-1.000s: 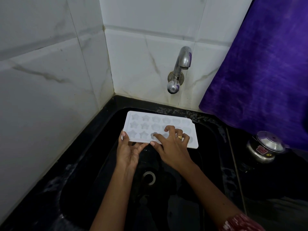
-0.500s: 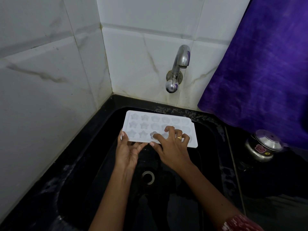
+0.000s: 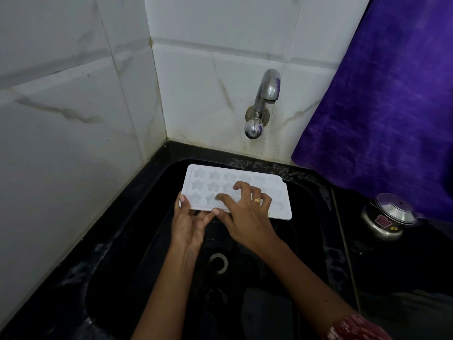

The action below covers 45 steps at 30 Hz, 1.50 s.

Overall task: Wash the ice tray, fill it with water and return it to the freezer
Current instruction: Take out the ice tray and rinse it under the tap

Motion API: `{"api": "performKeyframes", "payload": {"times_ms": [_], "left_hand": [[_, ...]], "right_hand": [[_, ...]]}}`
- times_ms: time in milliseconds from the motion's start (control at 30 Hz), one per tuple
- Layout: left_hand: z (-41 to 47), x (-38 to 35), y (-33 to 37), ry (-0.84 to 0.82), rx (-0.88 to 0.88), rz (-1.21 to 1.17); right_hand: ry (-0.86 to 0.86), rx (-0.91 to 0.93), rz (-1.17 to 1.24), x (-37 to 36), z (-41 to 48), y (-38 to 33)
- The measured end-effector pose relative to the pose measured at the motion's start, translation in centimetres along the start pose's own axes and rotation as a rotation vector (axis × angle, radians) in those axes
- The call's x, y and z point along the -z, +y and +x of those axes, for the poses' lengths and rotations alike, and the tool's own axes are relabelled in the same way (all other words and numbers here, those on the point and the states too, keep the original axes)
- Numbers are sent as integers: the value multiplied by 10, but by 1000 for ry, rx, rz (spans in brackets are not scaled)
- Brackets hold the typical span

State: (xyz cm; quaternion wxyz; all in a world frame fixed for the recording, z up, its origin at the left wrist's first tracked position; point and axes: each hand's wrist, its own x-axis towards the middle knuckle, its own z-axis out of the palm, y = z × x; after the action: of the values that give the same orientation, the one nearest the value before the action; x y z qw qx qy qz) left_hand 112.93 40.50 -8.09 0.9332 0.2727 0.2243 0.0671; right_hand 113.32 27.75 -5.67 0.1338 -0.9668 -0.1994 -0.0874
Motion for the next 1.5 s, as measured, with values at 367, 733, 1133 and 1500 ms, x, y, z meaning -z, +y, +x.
{"api": "performKeyframes", "payload": {"times_ms": [367, 733, 1133, 1500], "left_hand": [[-5, -3, -1, -6, -30, 35], [-5, -6, -1, -16, -19, -16], [-2, -5, 2, -47, -25, -30], [3, -3, -2, -58, -22, 4]], "right_hand": [[-59, 35, -56, -12, 9, -6], [81, -25, -175, -17, 12, -7], [-13, 22, -37, -12, 13, -8], [-30, 92, -28, -9, 21, -29]]}}
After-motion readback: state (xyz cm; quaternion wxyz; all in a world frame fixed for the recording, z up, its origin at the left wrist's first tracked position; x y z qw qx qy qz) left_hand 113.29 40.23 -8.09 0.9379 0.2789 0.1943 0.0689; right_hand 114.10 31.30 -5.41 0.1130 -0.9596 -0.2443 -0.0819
